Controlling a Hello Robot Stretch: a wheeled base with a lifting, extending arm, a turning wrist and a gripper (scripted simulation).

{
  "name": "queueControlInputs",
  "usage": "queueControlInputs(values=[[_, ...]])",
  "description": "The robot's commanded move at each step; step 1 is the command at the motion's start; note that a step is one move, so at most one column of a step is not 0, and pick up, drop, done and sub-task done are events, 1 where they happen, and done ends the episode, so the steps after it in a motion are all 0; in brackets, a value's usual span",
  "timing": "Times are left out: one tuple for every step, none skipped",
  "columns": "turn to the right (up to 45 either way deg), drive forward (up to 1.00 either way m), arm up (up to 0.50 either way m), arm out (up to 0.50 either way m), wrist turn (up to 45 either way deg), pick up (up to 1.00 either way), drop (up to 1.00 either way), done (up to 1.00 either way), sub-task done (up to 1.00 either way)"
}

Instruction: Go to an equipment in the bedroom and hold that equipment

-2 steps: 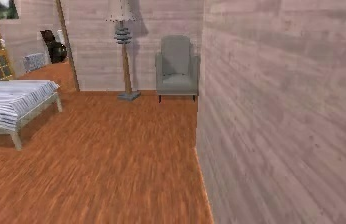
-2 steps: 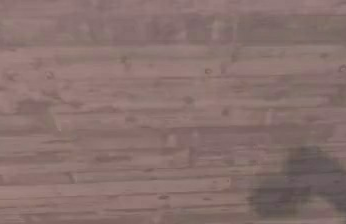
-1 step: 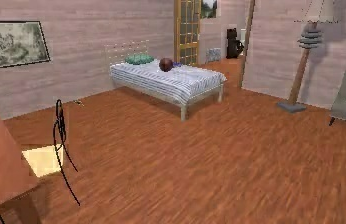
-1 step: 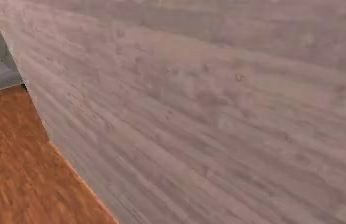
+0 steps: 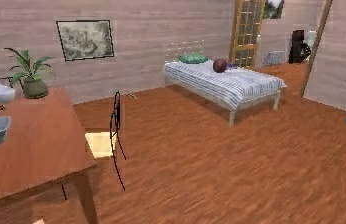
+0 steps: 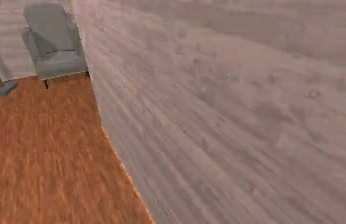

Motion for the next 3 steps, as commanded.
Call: queueControlInputs(values=[[0.0, 1.0, 0.0, 0.0, 0.0, 0.0, 0.0, 0.0, 0.0], [0.0, 0.45, 0.0, 0.0, 0.0, 0.0, 0.0, 0.0, 0.0], [-3.0, 0.0, 0.0, 0.0, 0.0, 0.0, 0.0, 0.0, 0.0]])
